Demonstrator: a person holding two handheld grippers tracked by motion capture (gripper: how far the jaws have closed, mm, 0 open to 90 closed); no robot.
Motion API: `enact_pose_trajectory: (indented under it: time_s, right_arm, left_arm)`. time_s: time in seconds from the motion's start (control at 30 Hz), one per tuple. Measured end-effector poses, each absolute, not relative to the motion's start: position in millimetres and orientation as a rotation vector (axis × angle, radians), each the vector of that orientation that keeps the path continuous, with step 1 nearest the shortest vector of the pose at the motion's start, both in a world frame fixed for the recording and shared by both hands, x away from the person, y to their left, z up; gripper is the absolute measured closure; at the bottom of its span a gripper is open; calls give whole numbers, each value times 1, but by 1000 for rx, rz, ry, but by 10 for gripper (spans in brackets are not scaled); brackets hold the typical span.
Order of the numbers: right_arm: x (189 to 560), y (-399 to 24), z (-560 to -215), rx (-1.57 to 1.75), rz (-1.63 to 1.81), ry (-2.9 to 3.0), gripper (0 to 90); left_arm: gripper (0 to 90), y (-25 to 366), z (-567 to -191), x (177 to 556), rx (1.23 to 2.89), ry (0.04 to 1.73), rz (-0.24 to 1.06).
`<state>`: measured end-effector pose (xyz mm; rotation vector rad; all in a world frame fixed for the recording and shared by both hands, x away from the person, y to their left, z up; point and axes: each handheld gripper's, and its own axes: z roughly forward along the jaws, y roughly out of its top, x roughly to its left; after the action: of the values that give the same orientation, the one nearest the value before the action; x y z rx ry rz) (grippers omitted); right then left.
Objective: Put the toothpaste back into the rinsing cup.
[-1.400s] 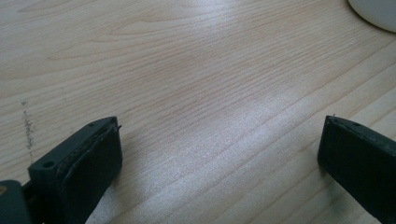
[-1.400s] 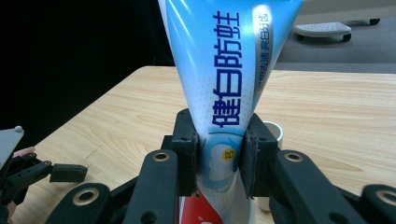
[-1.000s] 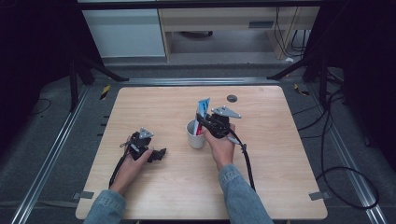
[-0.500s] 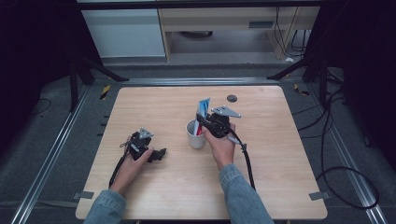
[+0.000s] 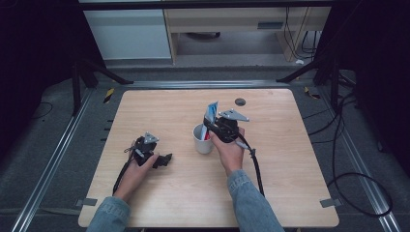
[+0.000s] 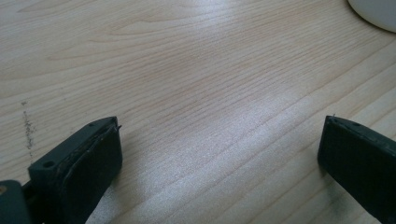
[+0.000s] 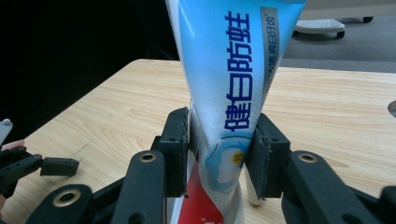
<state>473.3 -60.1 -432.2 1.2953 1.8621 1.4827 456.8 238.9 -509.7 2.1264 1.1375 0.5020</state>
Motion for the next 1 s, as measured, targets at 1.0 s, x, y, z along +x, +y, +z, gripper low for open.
enact_pose_trajectory:
  time_s: [1.0]
  right_arm:
    - [470,-59,-426,1265,1391,1859,399]
  left_arm:
    - [0,239,-510,457,2127,1137,502]
